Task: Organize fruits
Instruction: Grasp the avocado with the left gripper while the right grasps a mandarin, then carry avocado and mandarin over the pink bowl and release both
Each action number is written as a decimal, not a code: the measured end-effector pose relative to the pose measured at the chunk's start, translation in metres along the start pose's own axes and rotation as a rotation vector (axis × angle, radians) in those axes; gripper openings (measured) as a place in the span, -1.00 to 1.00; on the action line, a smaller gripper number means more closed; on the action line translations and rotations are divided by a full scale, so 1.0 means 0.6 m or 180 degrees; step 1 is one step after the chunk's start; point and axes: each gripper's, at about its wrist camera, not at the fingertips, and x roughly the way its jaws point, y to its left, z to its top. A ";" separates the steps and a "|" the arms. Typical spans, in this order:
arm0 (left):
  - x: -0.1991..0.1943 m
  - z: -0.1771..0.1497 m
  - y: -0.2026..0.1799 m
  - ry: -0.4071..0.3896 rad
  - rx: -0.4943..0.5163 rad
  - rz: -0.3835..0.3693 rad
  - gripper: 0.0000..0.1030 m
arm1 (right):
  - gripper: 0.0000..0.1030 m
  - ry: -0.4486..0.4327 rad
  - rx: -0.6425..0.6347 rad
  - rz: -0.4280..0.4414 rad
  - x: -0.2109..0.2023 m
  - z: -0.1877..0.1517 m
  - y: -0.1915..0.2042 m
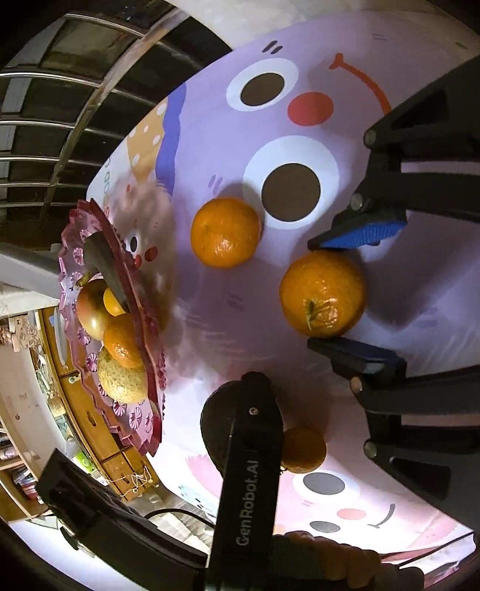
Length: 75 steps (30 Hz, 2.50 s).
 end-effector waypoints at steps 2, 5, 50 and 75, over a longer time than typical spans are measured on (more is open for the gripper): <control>-0.001 -0.003 -0.001 -0.0028 -0.0018 -0.0071 0.09 | -0.12 -0.0003 -0.0006 -0.0013 0.000 -0.001 0.001; -0.003 -0.005 -0.003 -0.0050 -0.0027 -0.0044 0.08 | -0.12 0.0011 0.0018 -0.0043 -0.002 -0.002 0.002; -0.213 0.079 0.078 -0.0605 -0.1704 0.0277 0.08 | -0.12 -0.0026 -0.0666 0.0409 -0.095 0.381 -0.066; -0.153 0.170 0.089 -0.0757 -0.1665 0.0294 0.10 | -0.11 0.0435 -0.0451 0.1155 0.089 0.483 -0.018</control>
